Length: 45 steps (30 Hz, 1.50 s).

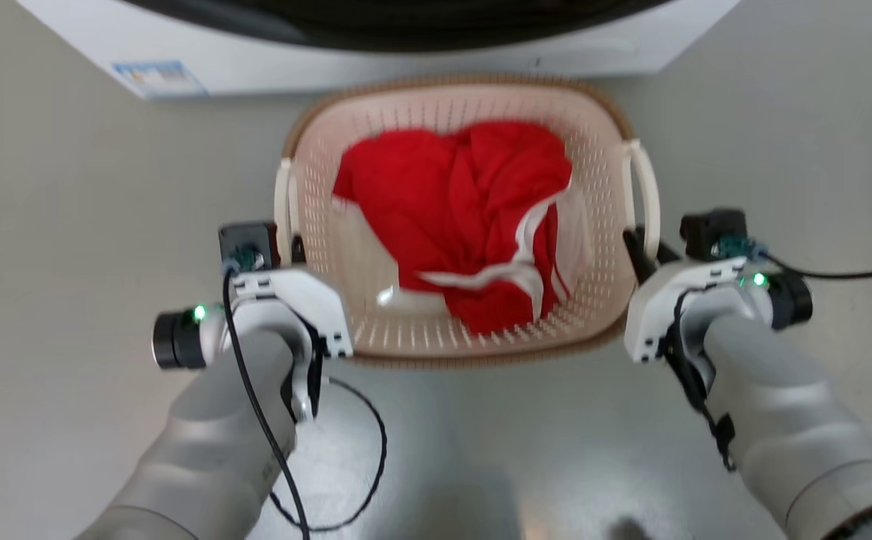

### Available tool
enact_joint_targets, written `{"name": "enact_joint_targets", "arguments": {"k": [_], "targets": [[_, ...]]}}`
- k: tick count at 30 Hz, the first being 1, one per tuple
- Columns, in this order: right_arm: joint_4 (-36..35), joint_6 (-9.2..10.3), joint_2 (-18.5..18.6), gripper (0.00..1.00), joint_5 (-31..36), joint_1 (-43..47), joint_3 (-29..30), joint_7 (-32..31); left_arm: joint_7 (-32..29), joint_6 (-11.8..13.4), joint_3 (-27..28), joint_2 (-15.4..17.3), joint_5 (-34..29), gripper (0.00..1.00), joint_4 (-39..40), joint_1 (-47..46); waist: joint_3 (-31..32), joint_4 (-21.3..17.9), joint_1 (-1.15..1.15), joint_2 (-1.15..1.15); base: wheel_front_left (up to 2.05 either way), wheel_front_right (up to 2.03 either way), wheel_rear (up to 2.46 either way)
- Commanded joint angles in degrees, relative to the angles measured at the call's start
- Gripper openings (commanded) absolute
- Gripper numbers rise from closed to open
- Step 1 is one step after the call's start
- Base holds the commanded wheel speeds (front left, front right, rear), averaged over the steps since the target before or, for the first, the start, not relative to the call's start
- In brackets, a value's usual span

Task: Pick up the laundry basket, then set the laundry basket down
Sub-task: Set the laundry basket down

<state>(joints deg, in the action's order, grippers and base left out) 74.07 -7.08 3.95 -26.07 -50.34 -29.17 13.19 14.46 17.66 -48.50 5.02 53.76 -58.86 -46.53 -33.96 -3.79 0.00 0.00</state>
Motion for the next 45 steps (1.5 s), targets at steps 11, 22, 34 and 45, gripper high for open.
{"name": "enact_joint_targets", "arguments": {"k": [11,22,34,45], "targets": [[-1.6,-0.41,-0.9,0.00,10.3,-2.9,8.4,1.8,0.5,-0.4,12.5,1.0,-12.2,0.00,6.8,-2.6,-13.3,0.9,0.00,0.00,0.00,0.00,0.00],[-6.4,-0.41,-1.0,0.00,19.0,-1.1,16.9,1.8,0.5,-3.1,19.8,-0.1,-20.6,0.00,8.9,-2.5,-16.1,1.1,0.00,0.00,0.00,0.00,0.00],[-7.7,-0.41,-1.1,0.00,19.9,0.8,18.4,1.8,0.5,-5.5,24.0,-1.6,-25.5,0.00,5.6,-3.0,-16.8,1.2,0.00,0.00,0.00,0.00,0.00],[-7.5,-0.41,-1.1,0.25,17.8,0.2,17.7,1.8,0.5,-5.9,26.5,-2.0,-27.5,0.00,4.7,-3.4,-17.3,0.9,0.00,0.00,0.00,0.00,0.00]]}}
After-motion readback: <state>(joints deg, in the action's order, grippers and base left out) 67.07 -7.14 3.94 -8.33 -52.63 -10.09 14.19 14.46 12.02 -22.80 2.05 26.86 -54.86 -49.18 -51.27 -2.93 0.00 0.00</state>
